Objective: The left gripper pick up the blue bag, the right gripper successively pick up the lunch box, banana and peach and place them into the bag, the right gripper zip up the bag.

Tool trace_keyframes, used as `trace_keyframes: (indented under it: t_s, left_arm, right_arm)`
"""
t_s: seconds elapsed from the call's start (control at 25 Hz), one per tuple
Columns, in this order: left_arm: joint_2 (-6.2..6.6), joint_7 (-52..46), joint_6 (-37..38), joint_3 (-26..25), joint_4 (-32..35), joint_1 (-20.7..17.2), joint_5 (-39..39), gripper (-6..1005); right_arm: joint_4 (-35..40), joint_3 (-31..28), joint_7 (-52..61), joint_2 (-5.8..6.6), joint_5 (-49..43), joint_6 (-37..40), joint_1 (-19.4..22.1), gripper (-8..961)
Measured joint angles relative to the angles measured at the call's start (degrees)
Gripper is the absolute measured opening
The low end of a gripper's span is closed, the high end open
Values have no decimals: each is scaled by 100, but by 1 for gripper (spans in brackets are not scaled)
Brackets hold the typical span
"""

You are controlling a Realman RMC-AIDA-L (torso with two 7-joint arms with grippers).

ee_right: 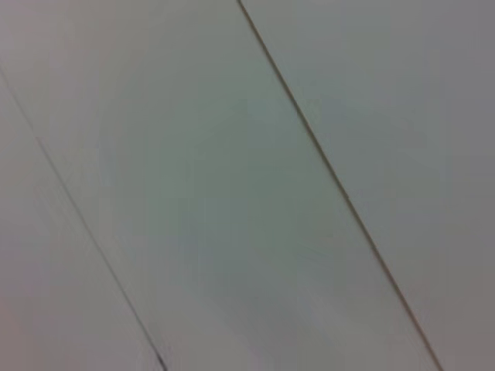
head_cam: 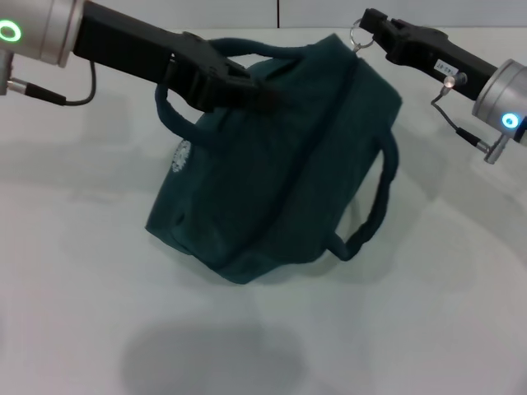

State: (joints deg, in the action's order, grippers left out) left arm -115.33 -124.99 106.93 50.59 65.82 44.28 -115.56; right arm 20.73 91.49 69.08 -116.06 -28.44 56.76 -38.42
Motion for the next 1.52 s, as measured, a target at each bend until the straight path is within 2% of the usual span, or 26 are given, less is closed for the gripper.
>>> trace_keyframes:
  t_s: [0.2,0.52,0.76,0.96,1.12,1.32,1.4,1.52]
  left_arm:
    - [4,32,101,35,-15,2,227,37]
    - [5,123,83,23,-253,8,257,36]
    - [22,103,-319,-10,-339,-27,76,36]
    - [70,102,-755,-28,-683,-8,-3,37]
    - [133,100,-1196,-131,-983,-36,-8,33]
    - [139,127,-1298,-575,-1186,-8,13,43]
    - [129,129,-1340,-645,-1189,-9,16,115]
    - [123,137,-1451,-668,-1181,-27,16,224]
  right_arm:
    - [-71,2,6,-10,1,-109,-31,18]
    - [-87,-5,7,-13,11,-71,-27,87]
    - [-93,-33,16,-13,76,377,88,138]
    - [-77,-38,-17,-13,208,715,266,181]
    - [-81,-33,-44,-7,235,909,346,363]
    - [-50,-33,-123,6,224,1036,479,563]
    - [-53,-31,-128,11,218,1068,491,640]
    - [-52,-31,-135,14,203,1130,547,702]
